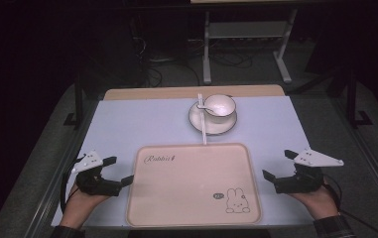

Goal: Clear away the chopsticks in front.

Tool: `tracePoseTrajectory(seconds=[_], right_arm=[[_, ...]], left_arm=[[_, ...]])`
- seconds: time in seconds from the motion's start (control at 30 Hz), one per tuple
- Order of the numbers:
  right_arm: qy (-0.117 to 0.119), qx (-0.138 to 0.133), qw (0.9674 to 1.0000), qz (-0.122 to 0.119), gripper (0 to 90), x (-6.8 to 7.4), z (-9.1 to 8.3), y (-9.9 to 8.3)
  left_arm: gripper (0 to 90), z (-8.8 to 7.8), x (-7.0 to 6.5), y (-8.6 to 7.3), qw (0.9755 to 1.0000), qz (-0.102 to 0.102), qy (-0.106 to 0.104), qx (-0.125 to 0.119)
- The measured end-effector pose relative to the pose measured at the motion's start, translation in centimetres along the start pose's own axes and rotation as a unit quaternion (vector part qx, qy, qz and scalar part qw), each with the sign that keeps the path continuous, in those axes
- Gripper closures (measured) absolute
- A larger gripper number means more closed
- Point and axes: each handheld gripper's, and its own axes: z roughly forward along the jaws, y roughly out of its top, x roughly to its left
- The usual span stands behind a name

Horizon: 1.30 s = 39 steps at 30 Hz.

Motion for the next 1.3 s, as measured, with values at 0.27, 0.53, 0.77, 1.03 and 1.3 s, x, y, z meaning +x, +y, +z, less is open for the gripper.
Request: tracePoseTrajectory(seconds=[0.27, 0.53, 0.77, 1.03, 1.3], right_arm=[[-0.006, 0.002, 1.0000, 0.000, 0.0, 0.0, 0.1, 0.1], [-0.011, 0.001, 0.9999, 0.002, 0.0, -0.2, 0.0, 0.1], [-0.012, 0.001, 0.9999, 0.003, 0.0, -0.1, 0.0, 0.1], [-0.016, 0.006, 0.9998, 0.004, 0.0, -0.2, 0.0, 0.0], [-0.016, 0.003, 0.9999, 0.005, 0.0, -0.2, 0.0, 0.1]], left_arm=[[2.2, 0.8, 0.2, 1.0, 1.0000, -0.001, 0.002, 0.005], [2.2, 2.3, 0.2, 2.4, 0.9999, 0.001, -0.006, 0.008], [2.2, 4.3, -0.1, 4.1, 0.9996, 0.008, -0.025, 0.011], [2.2, 6.7, -0.6, 5.7, 0.9989, 0.015, -0.041, 0.016], [2.2, 8.6, -1.1, 7.1, 0.9986, 0.019, -0.046, 0.019]])
